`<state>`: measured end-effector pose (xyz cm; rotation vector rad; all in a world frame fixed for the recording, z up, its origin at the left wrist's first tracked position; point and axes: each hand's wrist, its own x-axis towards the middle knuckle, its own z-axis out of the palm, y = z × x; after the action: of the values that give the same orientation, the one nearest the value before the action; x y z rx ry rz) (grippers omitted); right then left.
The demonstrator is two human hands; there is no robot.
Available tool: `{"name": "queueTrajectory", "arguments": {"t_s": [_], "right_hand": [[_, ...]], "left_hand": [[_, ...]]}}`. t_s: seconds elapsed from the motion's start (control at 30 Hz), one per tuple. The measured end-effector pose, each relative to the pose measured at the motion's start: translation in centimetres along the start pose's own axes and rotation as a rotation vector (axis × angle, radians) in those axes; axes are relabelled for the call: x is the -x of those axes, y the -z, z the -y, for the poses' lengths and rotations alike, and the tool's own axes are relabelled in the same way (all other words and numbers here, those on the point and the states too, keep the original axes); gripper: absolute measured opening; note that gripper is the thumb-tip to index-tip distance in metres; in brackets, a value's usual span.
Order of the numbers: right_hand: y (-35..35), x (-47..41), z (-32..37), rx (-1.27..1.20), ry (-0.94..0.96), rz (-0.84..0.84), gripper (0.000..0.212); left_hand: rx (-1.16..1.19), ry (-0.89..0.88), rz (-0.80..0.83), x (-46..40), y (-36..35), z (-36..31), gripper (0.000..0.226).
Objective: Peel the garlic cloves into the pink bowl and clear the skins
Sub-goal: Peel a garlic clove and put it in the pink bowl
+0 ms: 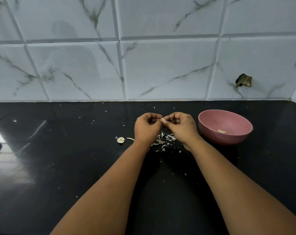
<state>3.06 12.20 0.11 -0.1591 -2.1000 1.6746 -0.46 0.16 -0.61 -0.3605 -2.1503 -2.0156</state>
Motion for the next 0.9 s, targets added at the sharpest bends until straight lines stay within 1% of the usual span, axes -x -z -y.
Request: {"name": "queueTrajectory", "arguments": {"t_s": [0.07, 0.17, 0.33, 0.43, 0.6, 0.7, 0.8, 0.83, 0.9], "right_hand": [[0.0, 0.0, 0.1, -0.132, -0.046, 0.042, 0.012], [0.4, -0.1, 0.2, -0.301, -0.087, 0.132, 0.022], [0.6, -0.3, 0.1, -0.445, -0.137, 0.204, 0.022], [0.7, -0.4, 0.3, -0.496, -0.154, 0.194, 0.021], [0.7, -0.4, 0.4, -0.557, -0.18, 0.151, 0.016], [0.8, -0.4, 0.4, -0.51, -0.158, 0.131, 0.011], [1.0, -0.4, 0.2, -0.362, -0.084, 0.091, 0.011], [1.0, -0.4, 0.2, -0.323, -0.054, 0.068, 0.011], [1.1, -0.5, 0.0, -0.238, 0.01, 0.026, 0.012]], "left_hand": [[0.036, 0.017, 0.012, 0.0, 0.0, -0.2, 0.014], [0.112, 0.061, 0.028, 0.1, 0.0, -0.4, 0.008], [0.094, 0.108, 0.045, 0.1, -0.2, -0.4, 0.01], [0.007, 0.117, 0.045, 0.0, -0.3, -0.2, 0.018], [-0.207, 0.053, 0.048, -0.2, -0.1, 0.3, 0.013], [-0.37, -0.011, 0.089, -0.4, 0.2, 0.4, 0.013], [-0.507, -0.054, 0.189, -0.4, 0.5, 0.7, 0.025], [-0.524, -0.063, 0.199, -0.4, 0.7, 0.7, 0.027], [-0.521, -0.081, 0.161, -0.4, 0.9, 0.7, 0.028]]}}
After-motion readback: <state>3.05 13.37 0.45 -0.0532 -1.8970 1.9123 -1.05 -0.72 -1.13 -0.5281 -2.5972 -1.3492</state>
